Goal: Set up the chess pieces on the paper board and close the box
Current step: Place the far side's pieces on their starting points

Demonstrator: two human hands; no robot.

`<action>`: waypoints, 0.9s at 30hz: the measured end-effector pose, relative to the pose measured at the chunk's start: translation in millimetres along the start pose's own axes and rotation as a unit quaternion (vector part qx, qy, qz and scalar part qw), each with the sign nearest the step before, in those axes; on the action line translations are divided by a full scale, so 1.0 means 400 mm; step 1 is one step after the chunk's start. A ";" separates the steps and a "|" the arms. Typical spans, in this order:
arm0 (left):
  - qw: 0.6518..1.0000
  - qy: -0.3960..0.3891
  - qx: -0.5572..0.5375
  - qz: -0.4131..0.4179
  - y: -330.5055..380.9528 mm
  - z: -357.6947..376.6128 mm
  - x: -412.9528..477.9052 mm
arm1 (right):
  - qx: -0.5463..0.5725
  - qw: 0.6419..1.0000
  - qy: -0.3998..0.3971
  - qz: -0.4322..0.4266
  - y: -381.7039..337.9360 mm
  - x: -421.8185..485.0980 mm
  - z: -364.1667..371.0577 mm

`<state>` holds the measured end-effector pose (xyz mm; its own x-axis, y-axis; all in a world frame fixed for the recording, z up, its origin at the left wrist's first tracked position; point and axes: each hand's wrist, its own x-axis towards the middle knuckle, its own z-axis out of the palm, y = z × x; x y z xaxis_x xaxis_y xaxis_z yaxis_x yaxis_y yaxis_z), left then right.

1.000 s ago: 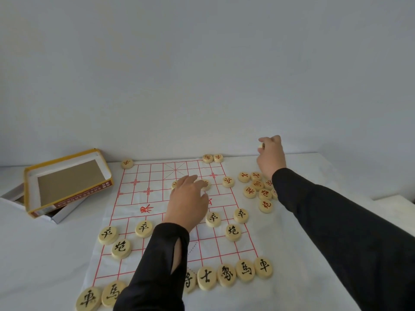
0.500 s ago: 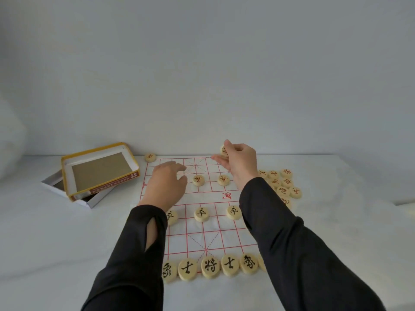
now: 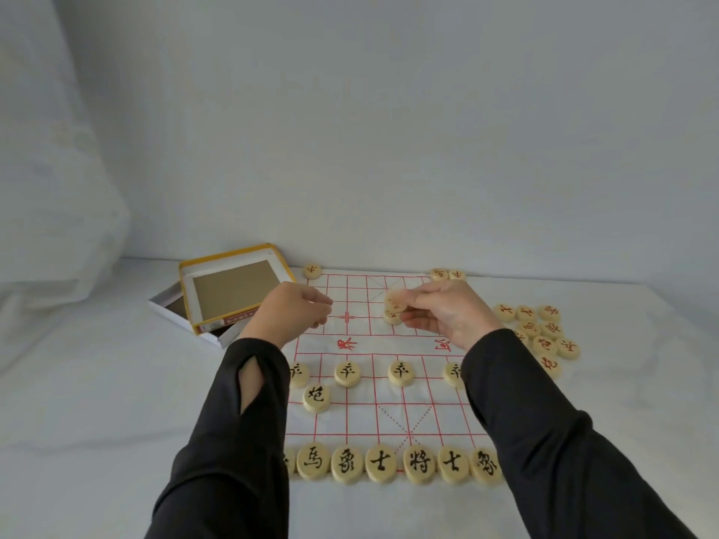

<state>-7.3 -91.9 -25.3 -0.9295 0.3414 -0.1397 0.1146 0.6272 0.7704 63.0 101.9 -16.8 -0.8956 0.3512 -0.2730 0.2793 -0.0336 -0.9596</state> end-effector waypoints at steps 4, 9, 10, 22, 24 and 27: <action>0.999 0.033 0.016 -0.019 -0.008 -0.004 0.012 | -0.187 0.980 0.057 -0.042 0.010 0.030 0.031; 0.992 -0.010 0.118 -0.034 -0.017 0.012 0.014 | -0.393 0.903 0.128 -0.119 0.019 0.100 0.104; 0.991 -0.018 0.129 -0.037 -0.022 0.005 0.014 | -0.418 0.890 0.136 -0.119 0.016 0.114 0.124; 0.993 -0.003 0.106 -0.054 -0.053 -0.026 0.036 | -0.560 0.826 0.066 0.019 -0.006 0.190 0.218; 0.993 -0.001 0.104 -0.055 -0.054 -0.025 0.040 | -0.572 0.817 0.065 0.034 -0.001 0.196 0.220; 0.993 0.000 0.102 -0.057 -0.055 -0.021 0.042 | -0.576 0.814 0.052 0.053 0.008 0.202 0.223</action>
<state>-28.5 -105.8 -39.5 -0.9405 0.2602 -0.2185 0.0779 0.7910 0.6068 -39.5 46.7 -48.2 -0.8283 0.4827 -0.2846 0.5457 0.8102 -0.2140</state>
